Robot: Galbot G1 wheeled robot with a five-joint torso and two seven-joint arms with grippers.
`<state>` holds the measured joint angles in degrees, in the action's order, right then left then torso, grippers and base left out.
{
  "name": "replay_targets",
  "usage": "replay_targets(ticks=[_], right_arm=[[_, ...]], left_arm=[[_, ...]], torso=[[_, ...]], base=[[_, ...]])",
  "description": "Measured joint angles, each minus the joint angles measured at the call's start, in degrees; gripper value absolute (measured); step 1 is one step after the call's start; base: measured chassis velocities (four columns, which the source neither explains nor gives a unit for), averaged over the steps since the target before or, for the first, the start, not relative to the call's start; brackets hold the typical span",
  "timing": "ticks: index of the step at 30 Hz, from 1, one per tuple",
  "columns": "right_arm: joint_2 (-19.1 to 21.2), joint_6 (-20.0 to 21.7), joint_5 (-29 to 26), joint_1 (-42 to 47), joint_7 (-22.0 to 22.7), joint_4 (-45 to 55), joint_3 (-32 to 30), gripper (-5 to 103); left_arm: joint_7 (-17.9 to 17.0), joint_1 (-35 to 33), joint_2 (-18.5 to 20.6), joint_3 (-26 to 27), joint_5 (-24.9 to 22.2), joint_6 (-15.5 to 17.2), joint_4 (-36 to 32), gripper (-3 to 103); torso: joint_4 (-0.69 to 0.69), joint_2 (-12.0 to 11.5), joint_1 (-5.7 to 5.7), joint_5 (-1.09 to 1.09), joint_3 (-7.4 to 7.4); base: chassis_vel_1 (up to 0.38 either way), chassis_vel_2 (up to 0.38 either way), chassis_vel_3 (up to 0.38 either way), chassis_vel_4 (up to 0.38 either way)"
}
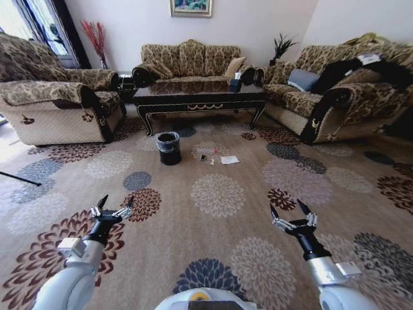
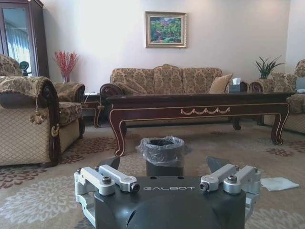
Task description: Move to the front of the table and pick up the trash from the floor, then place it into the trash bin.
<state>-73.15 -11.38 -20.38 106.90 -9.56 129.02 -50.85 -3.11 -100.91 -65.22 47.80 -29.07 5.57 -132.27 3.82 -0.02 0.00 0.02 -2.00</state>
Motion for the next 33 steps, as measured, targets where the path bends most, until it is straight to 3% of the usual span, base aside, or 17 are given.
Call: replay_targets(ticks=[33], right_arm=[[-0.21, 0.07, 0.42, 0.13, -0.14, 0.1, 0.13, 100]], left_arm=[[0.22, -0.04, -0.07, 0.13, 0.2, -0.24, 0.42, 100]], torso=[[0.01, 0.0, 0.0, 0.0, -0.15]], base=[[-0.308, 0.304, 0.294, -0.31]])
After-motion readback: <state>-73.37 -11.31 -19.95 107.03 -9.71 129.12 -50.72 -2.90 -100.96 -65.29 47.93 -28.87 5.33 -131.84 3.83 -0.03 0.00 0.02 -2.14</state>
